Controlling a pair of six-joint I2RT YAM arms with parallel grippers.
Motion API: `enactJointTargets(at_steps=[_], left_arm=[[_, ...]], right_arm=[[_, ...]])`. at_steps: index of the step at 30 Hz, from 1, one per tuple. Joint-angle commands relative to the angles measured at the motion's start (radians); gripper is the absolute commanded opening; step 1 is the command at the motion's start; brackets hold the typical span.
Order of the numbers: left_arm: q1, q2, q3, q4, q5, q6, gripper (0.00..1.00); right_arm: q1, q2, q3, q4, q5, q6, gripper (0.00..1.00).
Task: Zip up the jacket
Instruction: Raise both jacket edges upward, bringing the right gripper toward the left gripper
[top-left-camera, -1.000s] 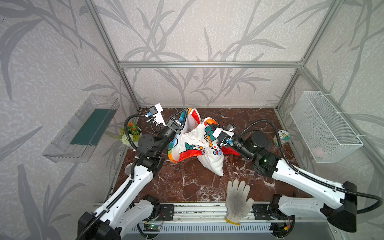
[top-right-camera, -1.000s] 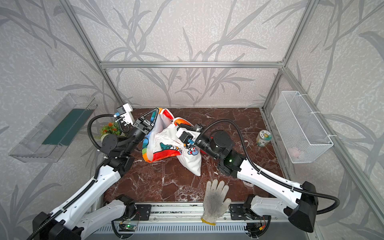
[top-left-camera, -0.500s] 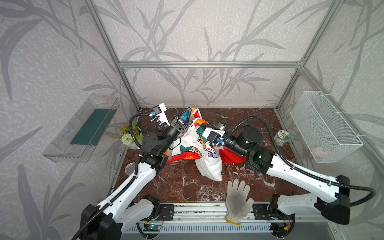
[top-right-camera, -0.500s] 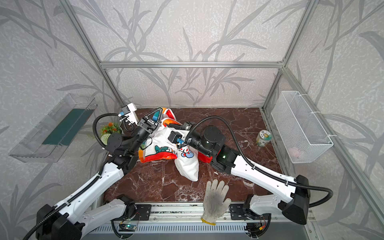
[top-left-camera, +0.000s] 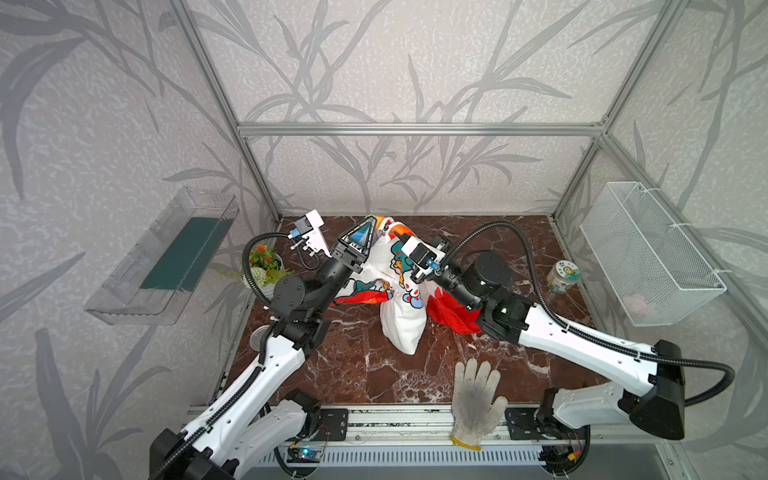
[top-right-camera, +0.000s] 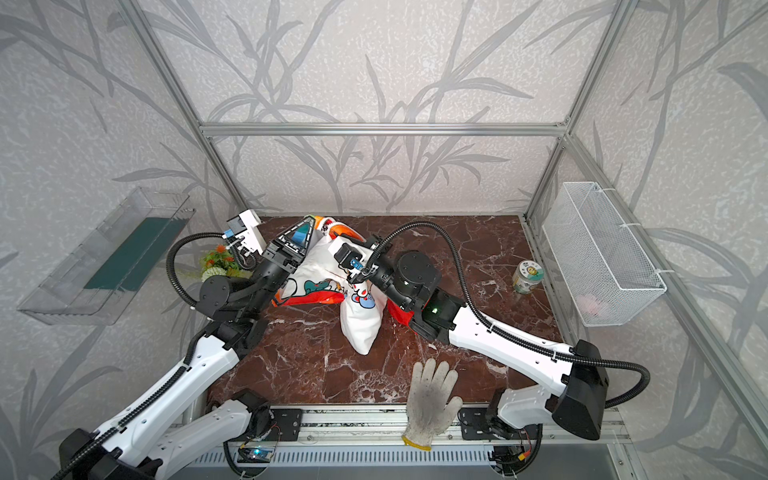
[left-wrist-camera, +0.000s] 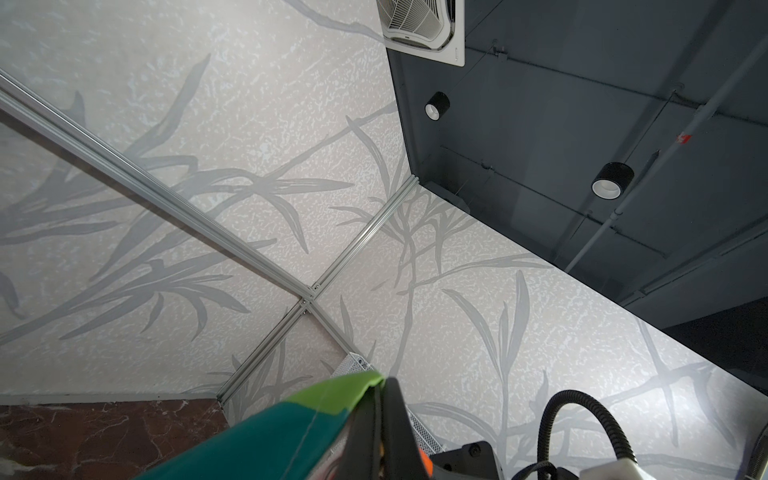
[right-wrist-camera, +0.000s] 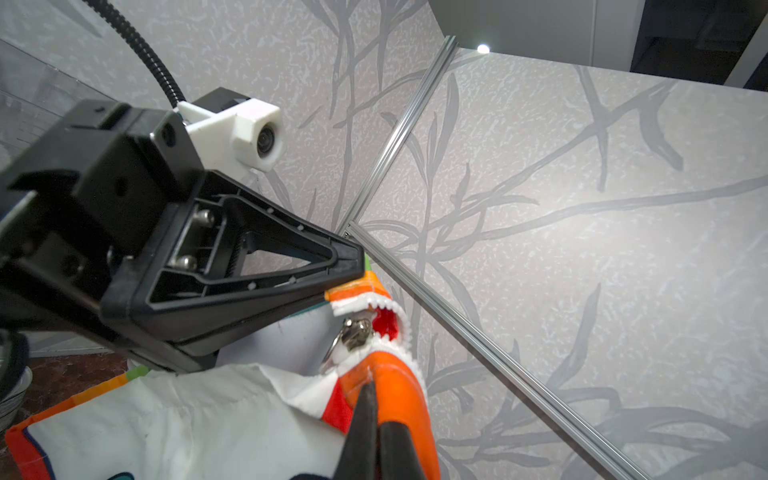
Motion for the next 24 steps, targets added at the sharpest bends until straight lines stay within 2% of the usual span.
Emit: enactJointTargets(at_steps=[1, 5, 12, 18, 24], left_arm=[[-0.004, -0.001, 0.009, 0.055, -0.013, 0.016, 0.0], [-0.004, 0.015, 0.034, 0.085, -0.013, 0.01, 0.0], [-0.013, 0.021, 0.043, 0.113, -0.013, 0.019, 0.0], [-0.025, 0.005, 0.035, 0.155, -0.044, 0.054, 0.0], [-0.049, -0.007, 0.024, 0.235, -0.044, 0.135, 0.0]], right_arm=[[0.002, -0.049, -0.052, 0.176, 0.0, 0.002, 0.0], [0.001, -0.072, -0.088, 0.231, -0.028, 0.006, 0.0], [0.007, -0.102, -0.08, 0.202, -0.106, 0.04, 0.0], [0.007, -0.101, -0.057, 0.12, -0.088, 0.126, 0.0], [0.009, -0.1, -0.075, 0.151, -0.097, 0.193, 0.0]])
